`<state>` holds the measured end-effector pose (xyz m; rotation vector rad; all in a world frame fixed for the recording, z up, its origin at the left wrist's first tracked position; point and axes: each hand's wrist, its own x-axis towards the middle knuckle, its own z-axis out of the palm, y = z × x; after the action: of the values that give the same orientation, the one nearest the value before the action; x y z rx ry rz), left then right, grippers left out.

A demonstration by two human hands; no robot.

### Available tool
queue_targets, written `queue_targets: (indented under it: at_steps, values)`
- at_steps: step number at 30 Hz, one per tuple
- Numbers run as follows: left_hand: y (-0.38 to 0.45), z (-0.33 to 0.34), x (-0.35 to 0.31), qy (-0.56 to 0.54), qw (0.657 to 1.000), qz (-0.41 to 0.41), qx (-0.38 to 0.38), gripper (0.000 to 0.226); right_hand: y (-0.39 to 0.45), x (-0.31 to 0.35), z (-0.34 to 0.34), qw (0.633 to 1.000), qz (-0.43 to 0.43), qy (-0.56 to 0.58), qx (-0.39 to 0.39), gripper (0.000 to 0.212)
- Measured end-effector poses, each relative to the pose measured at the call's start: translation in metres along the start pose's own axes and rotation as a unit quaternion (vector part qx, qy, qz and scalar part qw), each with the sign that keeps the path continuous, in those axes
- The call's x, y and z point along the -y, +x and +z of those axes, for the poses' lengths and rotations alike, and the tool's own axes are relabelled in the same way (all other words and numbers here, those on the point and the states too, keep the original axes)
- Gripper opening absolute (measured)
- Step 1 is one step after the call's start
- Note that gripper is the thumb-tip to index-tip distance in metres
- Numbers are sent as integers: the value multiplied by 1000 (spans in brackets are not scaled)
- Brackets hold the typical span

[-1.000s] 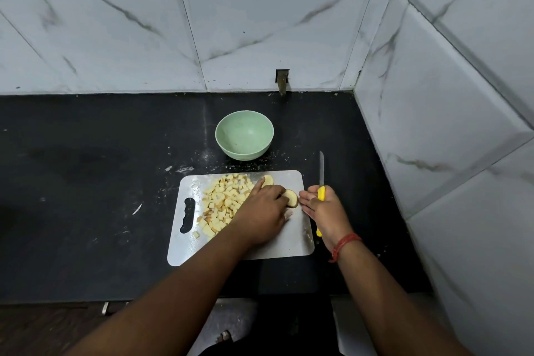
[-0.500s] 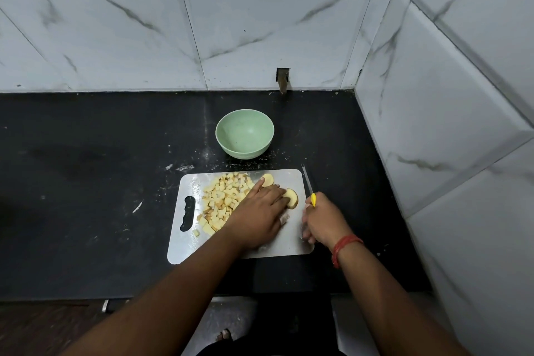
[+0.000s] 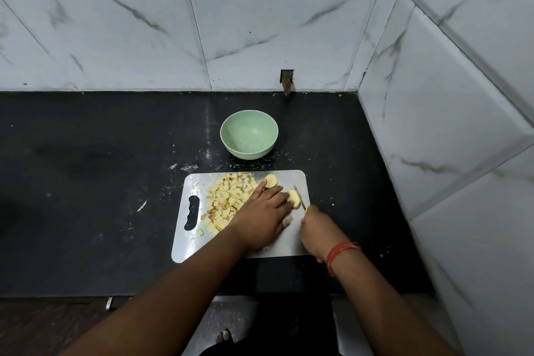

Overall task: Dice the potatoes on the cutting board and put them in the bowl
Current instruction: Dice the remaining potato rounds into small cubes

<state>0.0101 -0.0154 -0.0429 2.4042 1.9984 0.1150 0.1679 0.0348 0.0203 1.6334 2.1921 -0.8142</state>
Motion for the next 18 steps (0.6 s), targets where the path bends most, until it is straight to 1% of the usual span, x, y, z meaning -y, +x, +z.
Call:
queue_targets:
  at_steps: [4, 5, 6, 7, 8, 9, 10, 12, 13, 14, 15, 16, 18]
  values:
    - [1, -1, 0, 11, 1000, 1, 6, 53, -5, 9, -3, 998, -12, -3, 61, 28]
    - [0, -1, 0, 13, 1000, 0, 8, 52, -11, 16, -10, 991, -21, -84, 97, 26]
    - [0, -2, -1, 13, 1000, -2, 9, 52, -16, 20, -15, 976, -19, -170, 137, 25]
    - [0, -3, -1, 13, 1000, -5, 11, 50, -19, 24, -19, 959, -23, -243, 147, 25]
    - [0, -5, -2, 12, 1000, -9, 14, 49, -19, 28, -20, 951, -30, -276, 134, 26]
    - [0, -7, -3, 13, 1000, -12, 18, 48, -14, 28, -21, 946, -43, -289, 141, 26]
    - [0, -9, -5, 16, 999, -15, 23, 48, -18, 27, -23, 952, -36, -272, 134, 26]
    - [2, -14, -8, 28, 999, -19, 34, 48, -17, 22, -17, 959, -63, -246, 122, 30]
    - [3, -17, -10, 33, 998, -20, 40, 49, -17, 18, -15, 966, -46, -225, 122, 32]
    - [3, -18, -12, 38, 998, -23, 46, 49, -13, 13, -8, 978, -25, -161, 129, 27]
    - [4, -19, -13, 42, 998, -25, 50, 49, -10, 10, -2, 991, -5, -70, 111, 22]
    - [4, -20, -15, 44, 997, -28, 53, 49, -9, 5, 4, 996, -6, 10, 83, 25]
    - [4, -20, -17, 45, 997, -36, 57, 49, -10, -7, 10, 999, -29, 7, 34, 34]
